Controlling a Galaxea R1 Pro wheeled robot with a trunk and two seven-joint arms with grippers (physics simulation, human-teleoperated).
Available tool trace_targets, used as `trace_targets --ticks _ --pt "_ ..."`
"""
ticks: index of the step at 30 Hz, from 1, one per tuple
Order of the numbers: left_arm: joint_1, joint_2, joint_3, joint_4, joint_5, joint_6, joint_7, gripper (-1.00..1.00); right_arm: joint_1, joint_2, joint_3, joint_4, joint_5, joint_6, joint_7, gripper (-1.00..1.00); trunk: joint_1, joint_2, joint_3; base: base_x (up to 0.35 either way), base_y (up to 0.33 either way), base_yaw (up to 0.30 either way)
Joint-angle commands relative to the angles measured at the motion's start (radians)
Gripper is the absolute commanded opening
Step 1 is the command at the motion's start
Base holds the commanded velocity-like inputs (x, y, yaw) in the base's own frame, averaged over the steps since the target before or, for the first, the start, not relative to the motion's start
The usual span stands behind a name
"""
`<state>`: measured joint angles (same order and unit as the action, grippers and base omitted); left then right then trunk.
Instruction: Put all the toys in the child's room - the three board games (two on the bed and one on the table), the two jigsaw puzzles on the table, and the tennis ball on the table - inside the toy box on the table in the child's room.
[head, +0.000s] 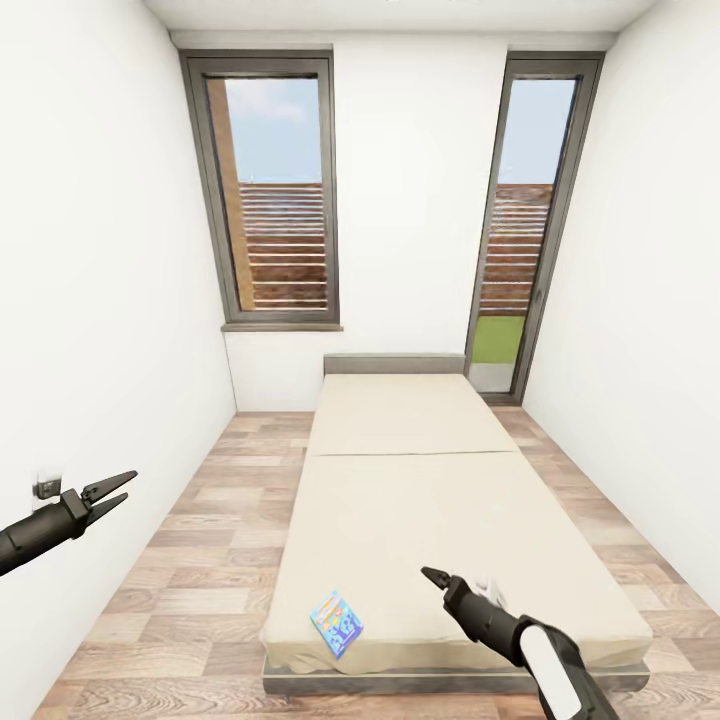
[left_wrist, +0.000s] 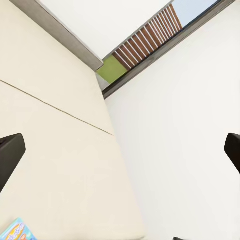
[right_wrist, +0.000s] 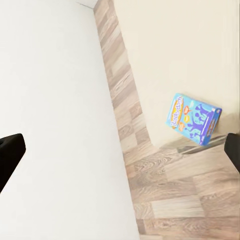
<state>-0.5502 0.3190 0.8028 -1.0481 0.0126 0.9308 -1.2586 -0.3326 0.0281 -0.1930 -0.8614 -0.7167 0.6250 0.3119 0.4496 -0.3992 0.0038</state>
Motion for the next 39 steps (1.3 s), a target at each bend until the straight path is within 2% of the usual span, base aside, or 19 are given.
trace_targets --ticks 1,6,17,29,39 --pt "-0.001 0.0 0.001 0.0 0.001 0.011 -0.003 1.0 0.0 0.001 -0.005 0.006 -0.001 -0.01 0.003 1.0 0.0 -0.001 0.0 0.04 0.0 0.0" --pt "-0.001 0.0 0.001 0.0 0.001 0.011 -0.003 1.0 0.0 0.001 -0.005 0.047 0.0 -0.056 0.004 1.0 0.0 -0.001 0.0 0.15 0.034 0.0" --pt "-0.001 0.0 0.001 0.0 0.001 0.011 -0.005 1.0 0.0 0.001 -0.005 0.07 0.001 -0.066 0.004 1.0 0.0 -0.001 0.0 0.162 0.042 0.0" --pt "-0.001 0.0 0.0 -0.001 0.001 0.011 -0.005 1.0 0.0 0.001 -0.005 0.072 -0.001 -0.067 0.004 1.0 0.0 -0.001 0.0 0.009 0.144 0.0" --pt "-0.001 0.0 0.001 -0.001 0.003 0.011 -0.005 1.0 0.0 0.0 -0.005 0.073 -0.001 -0.067 0.004 1.0 0.0 -0.001 0.0 -0.118 0.095 0.0"
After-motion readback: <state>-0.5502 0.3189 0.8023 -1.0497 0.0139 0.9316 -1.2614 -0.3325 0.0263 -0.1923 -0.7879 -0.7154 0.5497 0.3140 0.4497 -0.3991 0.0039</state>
